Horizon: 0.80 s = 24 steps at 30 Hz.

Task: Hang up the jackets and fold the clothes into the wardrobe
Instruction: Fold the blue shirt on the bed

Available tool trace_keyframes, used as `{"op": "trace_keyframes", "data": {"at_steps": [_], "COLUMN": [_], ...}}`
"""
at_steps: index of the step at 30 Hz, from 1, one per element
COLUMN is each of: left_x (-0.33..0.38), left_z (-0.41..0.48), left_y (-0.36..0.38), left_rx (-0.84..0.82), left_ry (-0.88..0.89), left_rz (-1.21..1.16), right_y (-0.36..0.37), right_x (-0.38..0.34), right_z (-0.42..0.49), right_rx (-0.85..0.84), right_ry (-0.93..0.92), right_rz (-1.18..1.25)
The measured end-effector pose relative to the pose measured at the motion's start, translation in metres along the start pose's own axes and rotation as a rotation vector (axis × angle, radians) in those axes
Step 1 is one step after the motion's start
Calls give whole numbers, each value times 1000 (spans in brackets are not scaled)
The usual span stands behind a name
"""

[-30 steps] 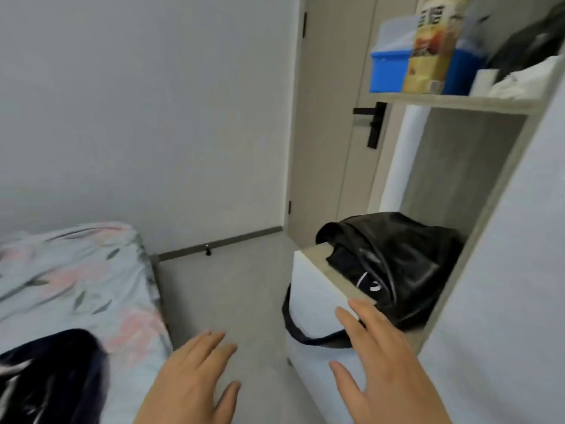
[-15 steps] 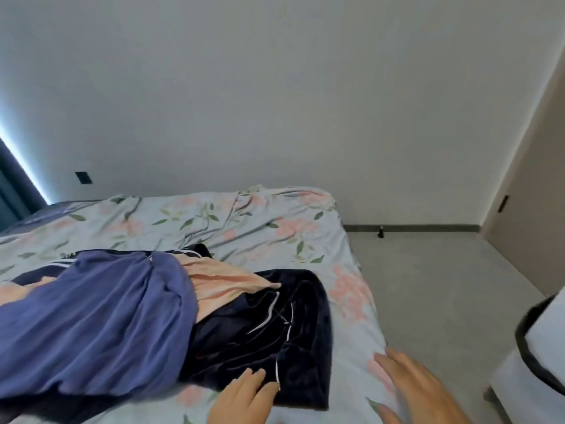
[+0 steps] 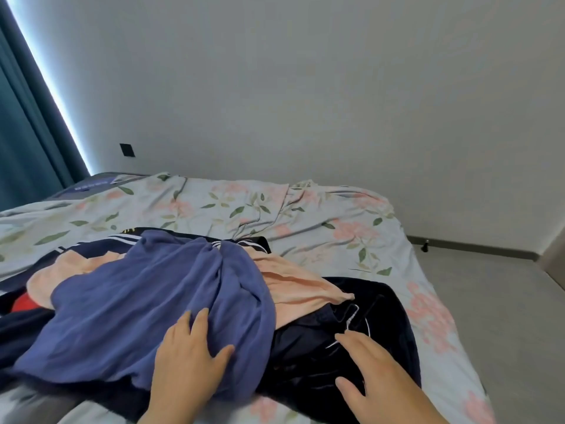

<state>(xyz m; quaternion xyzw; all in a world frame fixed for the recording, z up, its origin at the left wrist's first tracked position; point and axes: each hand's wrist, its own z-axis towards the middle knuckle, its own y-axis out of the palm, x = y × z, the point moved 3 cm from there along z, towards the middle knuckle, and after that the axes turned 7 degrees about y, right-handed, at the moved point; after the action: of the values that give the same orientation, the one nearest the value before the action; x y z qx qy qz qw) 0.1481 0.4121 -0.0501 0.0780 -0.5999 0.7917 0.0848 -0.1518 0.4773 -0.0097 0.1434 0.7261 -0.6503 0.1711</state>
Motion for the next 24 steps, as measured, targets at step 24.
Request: {"op": "trace_keyframes", "data": {"at_steps": [24], "left_x": [90], "left_z": [-140], "left_y": [38], "left_rx": [-773], "left_ry": [367], "left_rz": [-823], "right_y": [42], "right_x": [11], "right_z": [-19], "right_rx": [-188], "right_ry": [502], "right_rz": [993]}}
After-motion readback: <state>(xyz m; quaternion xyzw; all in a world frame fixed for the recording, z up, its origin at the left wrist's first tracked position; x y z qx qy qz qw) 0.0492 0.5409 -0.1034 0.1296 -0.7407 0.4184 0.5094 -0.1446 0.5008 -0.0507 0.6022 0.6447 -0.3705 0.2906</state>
